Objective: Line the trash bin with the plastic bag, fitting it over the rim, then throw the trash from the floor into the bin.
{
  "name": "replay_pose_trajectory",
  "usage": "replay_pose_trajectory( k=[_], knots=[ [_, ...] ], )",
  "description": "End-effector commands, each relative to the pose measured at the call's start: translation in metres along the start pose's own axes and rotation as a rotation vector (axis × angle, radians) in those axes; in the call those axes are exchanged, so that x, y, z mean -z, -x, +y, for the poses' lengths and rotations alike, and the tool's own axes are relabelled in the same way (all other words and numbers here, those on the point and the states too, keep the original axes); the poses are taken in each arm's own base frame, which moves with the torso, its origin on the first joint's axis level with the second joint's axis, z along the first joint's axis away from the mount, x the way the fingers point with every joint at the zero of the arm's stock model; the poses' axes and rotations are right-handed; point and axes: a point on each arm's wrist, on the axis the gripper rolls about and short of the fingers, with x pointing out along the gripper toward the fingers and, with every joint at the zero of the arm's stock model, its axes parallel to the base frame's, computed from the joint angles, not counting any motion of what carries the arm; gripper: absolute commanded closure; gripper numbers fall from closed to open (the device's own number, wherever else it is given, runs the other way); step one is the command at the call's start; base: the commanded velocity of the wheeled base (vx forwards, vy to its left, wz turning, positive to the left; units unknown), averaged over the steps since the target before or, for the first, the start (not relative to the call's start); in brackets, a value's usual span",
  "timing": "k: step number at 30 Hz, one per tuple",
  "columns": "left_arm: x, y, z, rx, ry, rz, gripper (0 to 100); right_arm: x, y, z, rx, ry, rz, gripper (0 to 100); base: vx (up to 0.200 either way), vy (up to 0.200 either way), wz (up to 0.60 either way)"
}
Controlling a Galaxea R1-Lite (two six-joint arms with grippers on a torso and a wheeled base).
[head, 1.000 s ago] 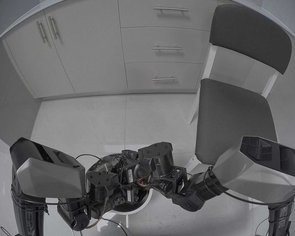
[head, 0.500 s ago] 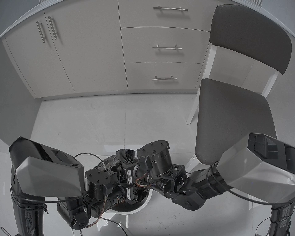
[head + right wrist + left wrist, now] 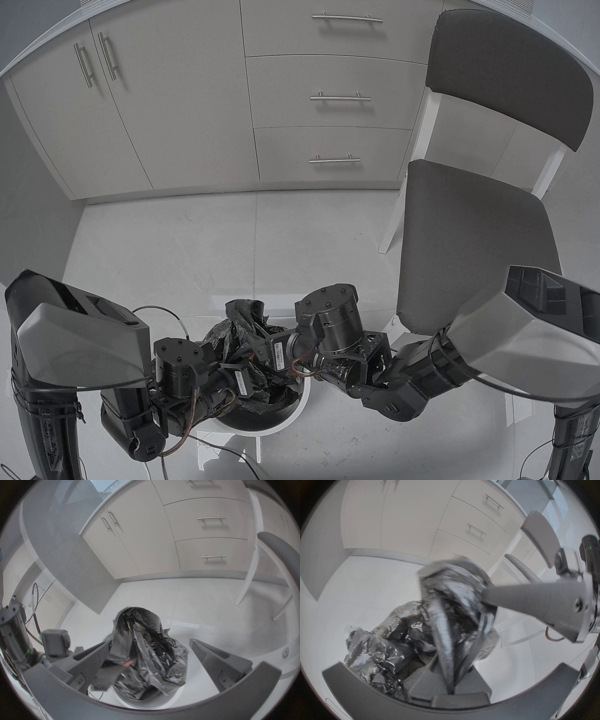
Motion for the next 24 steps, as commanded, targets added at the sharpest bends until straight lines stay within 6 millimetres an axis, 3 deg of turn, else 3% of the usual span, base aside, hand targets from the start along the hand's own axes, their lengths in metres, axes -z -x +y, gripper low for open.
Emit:
replay_pose_trajectory(
  k=[1, 8, 15, 18, 21, 24],
  knots=[
    [-0.002, 0.004, 0.009, -0.031, 0.013, 0.003, 100, 0.004, -0.002, -0.015, 0.061, -0.023, 0.011, 0, 0.0, 0.0, 0.0],
    [-0.002, 0.002, 0.01, -0.033, 0.013, 0.001, 100, 0.01, -0.006, -0.034, 0.123, -0.054, 0.031, 0, 0.0, 0.0, 0.0],
    [-0.002, 0.002, 0.01, -0.031, 0.015, 0.0, 100, 0.015, 0.001, -0.029, 0.111, -0.06, 0.047, 0, 0.0, 0.0, 0.0],
    [-0.002, 0.001, 0.01, -0.031, 0.016, 0.0, 100, 0.013, 0.014, -0.016, 0.073, -0.064, 0.047, 0, 0.0, 0.0, 0.0],
    [-0.003, 0.001, 0.01, -0.03, 0.013, -0.002, 100, 0.0, 0.044, 0.006, -0.012, -0.099, 0.029, 0, 0.0, 0.0, 0.0],
    [-0.004, 0.0, 0.01, -0.025, 0.012, -0.007, 100, -0.007, 0.065, 0.015, -0.106, -0.103, 0.038, 0, 0.0, 0.0, 0.0]
  ],
)
